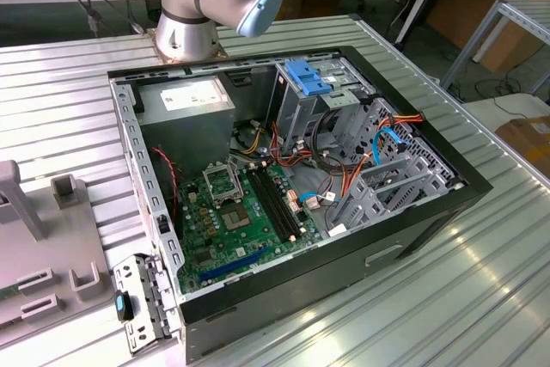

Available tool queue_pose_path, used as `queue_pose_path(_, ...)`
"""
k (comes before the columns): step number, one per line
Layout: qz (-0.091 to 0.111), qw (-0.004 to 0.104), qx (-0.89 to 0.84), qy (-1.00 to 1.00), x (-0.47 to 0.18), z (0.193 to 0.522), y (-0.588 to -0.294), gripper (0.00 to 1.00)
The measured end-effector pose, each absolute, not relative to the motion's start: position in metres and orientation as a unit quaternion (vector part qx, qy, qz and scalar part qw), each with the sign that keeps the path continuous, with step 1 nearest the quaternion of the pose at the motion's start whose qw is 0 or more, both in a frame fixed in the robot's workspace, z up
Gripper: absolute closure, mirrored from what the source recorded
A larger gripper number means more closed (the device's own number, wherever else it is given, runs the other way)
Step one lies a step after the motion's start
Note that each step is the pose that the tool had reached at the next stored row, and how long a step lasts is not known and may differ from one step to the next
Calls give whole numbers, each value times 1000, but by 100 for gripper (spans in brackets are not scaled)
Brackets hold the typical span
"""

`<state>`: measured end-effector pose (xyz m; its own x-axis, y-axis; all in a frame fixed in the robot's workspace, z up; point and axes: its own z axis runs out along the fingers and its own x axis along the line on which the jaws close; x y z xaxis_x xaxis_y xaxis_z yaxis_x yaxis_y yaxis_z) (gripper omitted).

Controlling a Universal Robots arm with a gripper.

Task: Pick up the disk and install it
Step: 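Reach for the disk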

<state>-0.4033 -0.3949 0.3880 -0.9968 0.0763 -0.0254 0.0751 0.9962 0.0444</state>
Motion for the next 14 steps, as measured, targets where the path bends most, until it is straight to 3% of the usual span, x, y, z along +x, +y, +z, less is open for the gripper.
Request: queue_pose_path(14, 22, 14, 38, 999, -405, 388, -395, 89)
